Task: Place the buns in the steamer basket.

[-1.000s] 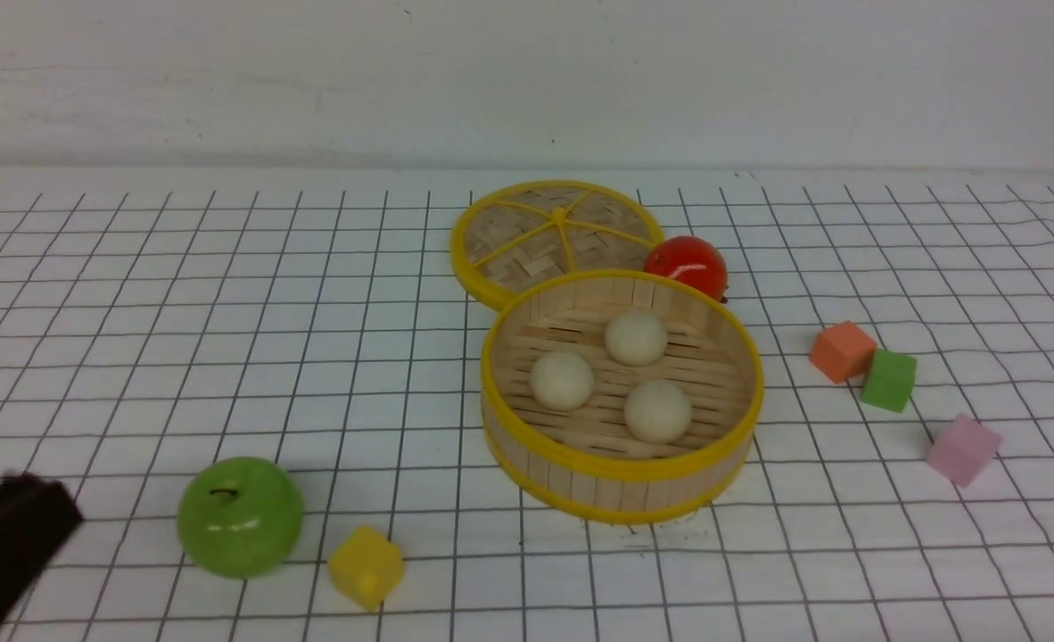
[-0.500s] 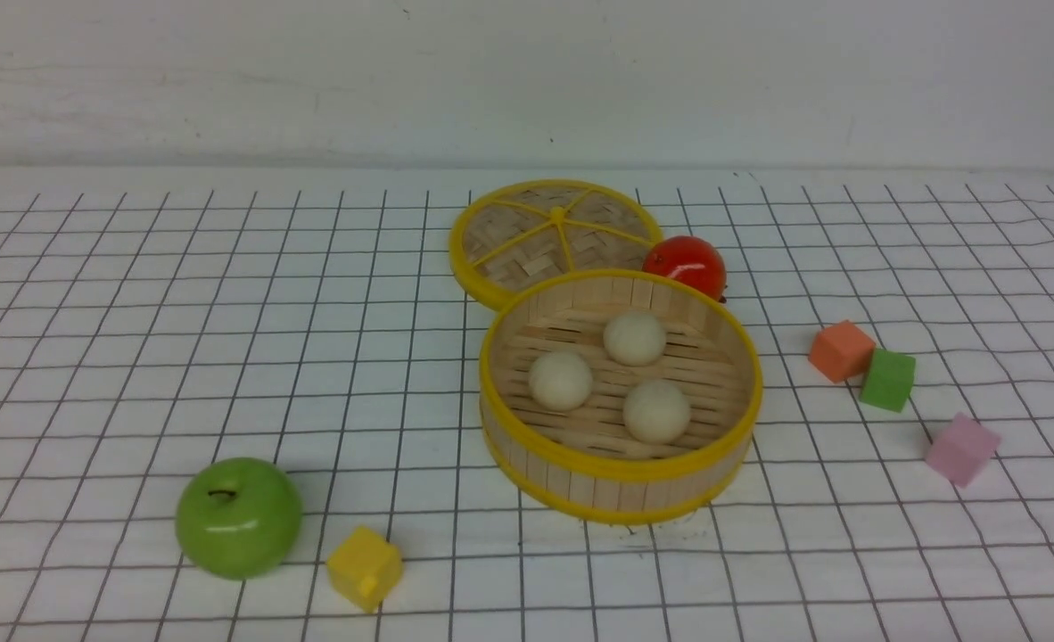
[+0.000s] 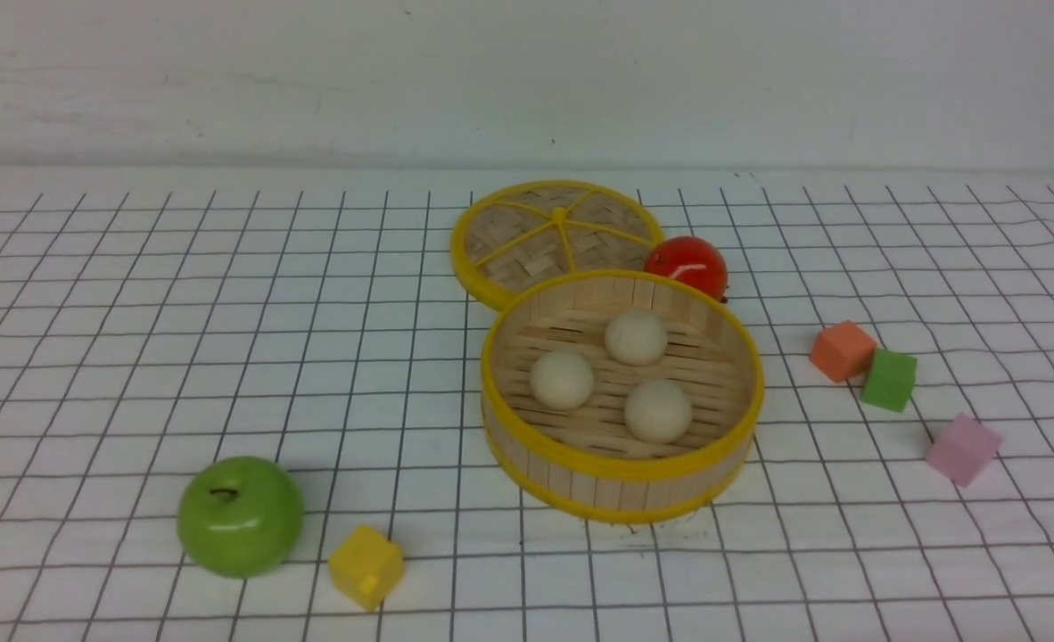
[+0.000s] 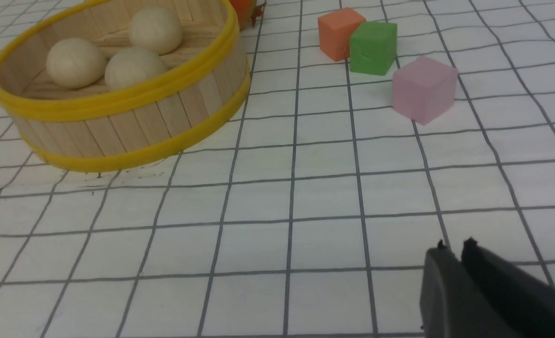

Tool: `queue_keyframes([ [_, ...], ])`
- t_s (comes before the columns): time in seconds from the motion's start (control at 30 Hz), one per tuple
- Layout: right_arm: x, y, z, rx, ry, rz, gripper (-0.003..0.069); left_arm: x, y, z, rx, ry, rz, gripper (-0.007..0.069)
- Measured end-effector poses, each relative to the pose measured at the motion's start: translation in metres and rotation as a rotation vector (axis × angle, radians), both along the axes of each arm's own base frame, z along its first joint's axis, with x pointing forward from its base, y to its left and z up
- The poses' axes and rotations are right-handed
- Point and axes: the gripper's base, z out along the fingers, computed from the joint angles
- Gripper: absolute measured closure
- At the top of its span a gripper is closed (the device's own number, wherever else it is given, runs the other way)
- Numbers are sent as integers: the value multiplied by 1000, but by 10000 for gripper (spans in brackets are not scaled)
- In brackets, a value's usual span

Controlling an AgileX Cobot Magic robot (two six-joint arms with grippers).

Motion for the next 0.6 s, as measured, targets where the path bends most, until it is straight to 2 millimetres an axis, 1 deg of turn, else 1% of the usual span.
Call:
queue_keyframes([
  [0.6, 0, 0, 0, 0, 1, 0, 587, 0, 0, 0, -2, 0, 0, 638],
])
